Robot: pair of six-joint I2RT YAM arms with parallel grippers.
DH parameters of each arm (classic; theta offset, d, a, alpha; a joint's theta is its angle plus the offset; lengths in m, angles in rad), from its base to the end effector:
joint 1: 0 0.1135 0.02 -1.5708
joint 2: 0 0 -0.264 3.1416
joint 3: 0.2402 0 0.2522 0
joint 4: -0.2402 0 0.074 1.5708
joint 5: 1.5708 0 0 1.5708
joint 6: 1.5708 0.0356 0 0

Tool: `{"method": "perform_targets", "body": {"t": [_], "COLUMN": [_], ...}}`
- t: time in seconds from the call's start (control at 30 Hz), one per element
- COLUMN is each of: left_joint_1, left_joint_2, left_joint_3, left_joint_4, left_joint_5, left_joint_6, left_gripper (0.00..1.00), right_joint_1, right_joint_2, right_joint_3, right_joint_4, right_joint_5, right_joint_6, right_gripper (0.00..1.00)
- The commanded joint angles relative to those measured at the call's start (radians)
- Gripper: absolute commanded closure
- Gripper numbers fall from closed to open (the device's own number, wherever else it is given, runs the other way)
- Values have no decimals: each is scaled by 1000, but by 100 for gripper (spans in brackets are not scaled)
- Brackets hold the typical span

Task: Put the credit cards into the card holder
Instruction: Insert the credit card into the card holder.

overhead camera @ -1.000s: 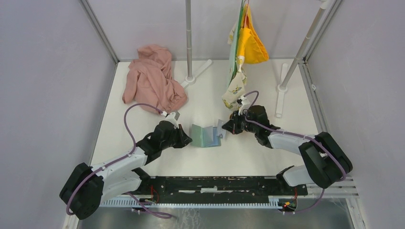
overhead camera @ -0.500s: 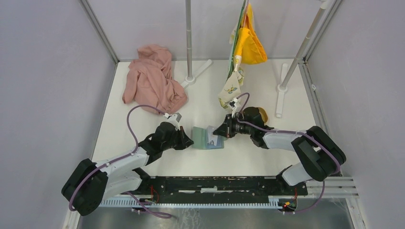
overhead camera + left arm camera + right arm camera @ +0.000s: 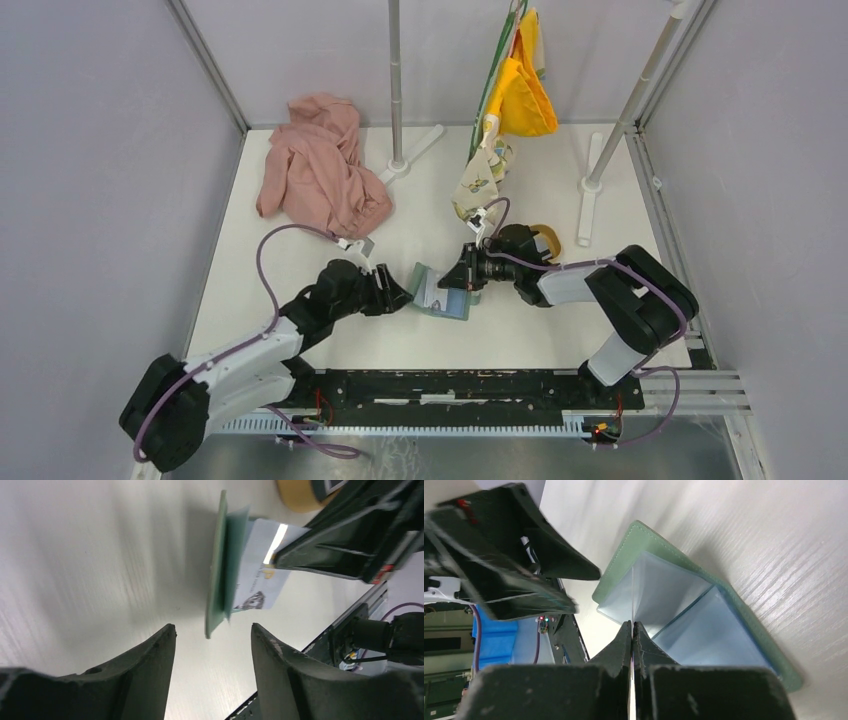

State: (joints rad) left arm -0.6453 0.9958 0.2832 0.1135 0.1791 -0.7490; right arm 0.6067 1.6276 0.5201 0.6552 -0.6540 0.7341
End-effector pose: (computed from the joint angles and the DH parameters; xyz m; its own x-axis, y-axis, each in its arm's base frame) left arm 0.1488 -0.1200 0.1588 -0.8129 -0.2266 -0.5364 0.2128 0.7419 -0.6359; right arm 0.2260 0.1832 0.1401 -0.8709 0.0428 -0.4897 -0.4292 0.4194 0.8000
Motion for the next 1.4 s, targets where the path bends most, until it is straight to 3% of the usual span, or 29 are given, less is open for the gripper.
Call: {"method": "perform_targets", "body": {"t": [0.0,0.1,0.17,0.27,0.4,0.5,0.67,0.9,1.1,1.37], "left_joint_1": [1,0,0,1,0,1,3,32,38,54], "left_joint_2": [-203,-277,-262,-139,60,167,292,384,454,517], "left_joint_3": [80,96,88,85,101,128,157,165,112,91], "left_joint_4": [-159,-150,-58,79,238,264,268,229,405,563], "left_joint_5": [-102,-57,39,149,227,225,173,79,217,335], "left_joint_6": [43,42,16,1,-2,14,28,54,51,17], "left_gripper": [34,33,37,52,58,56,44,42,40,36], "right_joint_1": [2,3,3,2,-1,-9,-22,-45,-78,-78], "right_joint_2": [34,56,68,82,88,89,94,91,88,122], "right_joint_3": [54,67,73,80,83,84,83,88,40,36], "right_joint_4": [20,-2,-3,-9,-16,-12,-6,-14,210,287], "right_joint_5": [3,7,6,4,4,-1,-13,-19,-142,-194], "right_joint_6": [-42,-58,-61,-69,-75,-76,-75,-87,58,110], "right_gripper": [100,100,100,100,100,100,100,100,100,100]}}
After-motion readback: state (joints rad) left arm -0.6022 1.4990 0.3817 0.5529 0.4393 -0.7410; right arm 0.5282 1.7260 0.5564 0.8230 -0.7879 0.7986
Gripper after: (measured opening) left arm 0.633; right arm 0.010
